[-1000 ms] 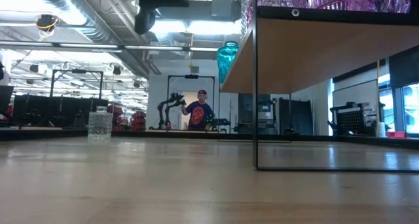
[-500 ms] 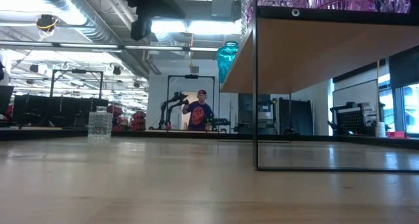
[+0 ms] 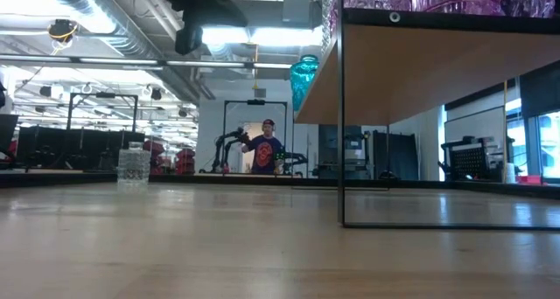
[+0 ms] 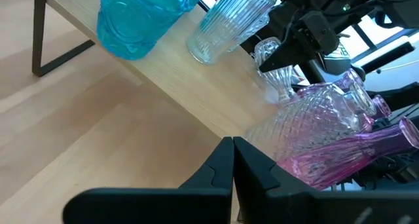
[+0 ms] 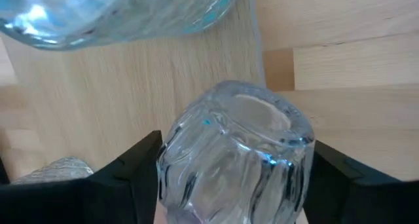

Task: Sort vases onto shelf
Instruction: Adjust the transparent vase on the shelf

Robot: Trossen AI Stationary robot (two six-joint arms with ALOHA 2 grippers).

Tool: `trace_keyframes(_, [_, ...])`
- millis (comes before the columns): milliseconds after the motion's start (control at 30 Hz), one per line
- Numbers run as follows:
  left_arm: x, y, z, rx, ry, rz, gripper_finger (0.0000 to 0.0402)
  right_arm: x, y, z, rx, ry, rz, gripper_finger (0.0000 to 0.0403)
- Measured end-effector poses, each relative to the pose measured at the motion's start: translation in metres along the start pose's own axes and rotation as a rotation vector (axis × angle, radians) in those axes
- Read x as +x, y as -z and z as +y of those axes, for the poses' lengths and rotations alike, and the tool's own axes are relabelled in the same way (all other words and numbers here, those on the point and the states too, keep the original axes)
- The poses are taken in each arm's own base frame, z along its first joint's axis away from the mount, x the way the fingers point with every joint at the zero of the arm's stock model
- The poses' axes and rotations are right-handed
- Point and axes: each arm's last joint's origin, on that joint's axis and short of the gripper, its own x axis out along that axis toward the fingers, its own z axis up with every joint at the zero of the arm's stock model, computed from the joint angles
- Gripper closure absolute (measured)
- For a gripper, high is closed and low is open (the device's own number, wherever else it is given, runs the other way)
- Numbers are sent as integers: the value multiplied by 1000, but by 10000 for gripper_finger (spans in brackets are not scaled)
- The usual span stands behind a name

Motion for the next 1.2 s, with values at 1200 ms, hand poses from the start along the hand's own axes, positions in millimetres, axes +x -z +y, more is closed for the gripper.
trace_keyframes(1200, [0, -1, -3, -6, 43, 1, 401, -78, -9, 27, -101, -197, -180, 148])
